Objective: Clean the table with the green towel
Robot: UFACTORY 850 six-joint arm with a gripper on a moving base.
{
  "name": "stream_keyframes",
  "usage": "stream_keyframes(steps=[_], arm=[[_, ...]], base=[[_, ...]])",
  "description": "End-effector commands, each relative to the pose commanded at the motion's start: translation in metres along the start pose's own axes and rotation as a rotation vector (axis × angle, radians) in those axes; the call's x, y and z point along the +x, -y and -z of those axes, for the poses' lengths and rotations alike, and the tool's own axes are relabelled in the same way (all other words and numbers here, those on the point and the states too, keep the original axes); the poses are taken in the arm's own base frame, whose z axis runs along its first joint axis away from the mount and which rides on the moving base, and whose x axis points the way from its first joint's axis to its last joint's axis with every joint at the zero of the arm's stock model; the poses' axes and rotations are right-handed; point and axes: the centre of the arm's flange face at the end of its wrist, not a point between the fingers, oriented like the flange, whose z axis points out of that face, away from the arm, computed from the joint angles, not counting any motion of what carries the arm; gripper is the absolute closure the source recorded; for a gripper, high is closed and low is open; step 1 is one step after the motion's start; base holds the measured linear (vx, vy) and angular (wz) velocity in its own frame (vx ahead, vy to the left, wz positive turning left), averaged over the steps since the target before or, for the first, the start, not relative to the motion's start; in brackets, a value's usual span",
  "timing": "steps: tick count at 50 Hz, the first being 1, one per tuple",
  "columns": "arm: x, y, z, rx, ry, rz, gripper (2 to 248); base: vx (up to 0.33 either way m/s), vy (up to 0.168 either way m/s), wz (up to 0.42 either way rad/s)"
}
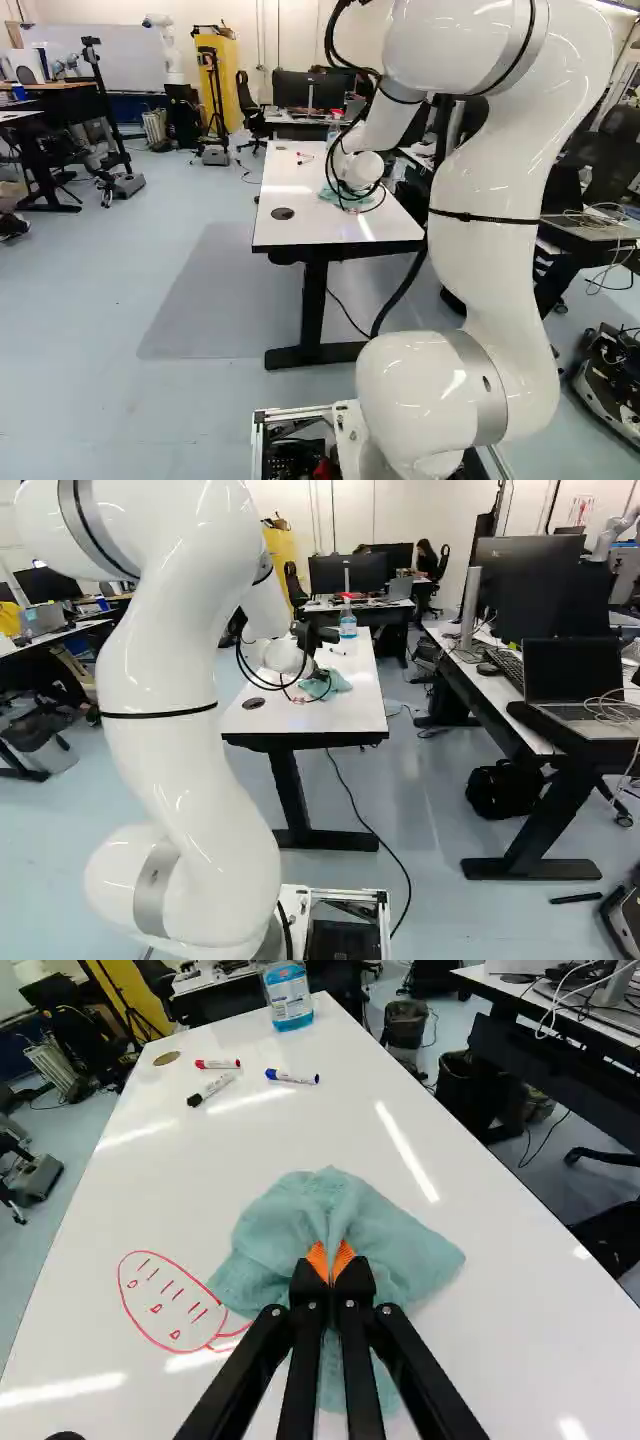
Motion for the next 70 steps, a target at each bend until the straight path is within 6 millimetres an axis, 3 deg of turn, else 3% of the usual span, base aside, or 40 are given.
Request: stream_keyframes(steps=[70], arm=[[-0.0065,0.0000,0.0002,0.000,0.072,0.000,226]], base=[[0.000,0.000,0.000]])
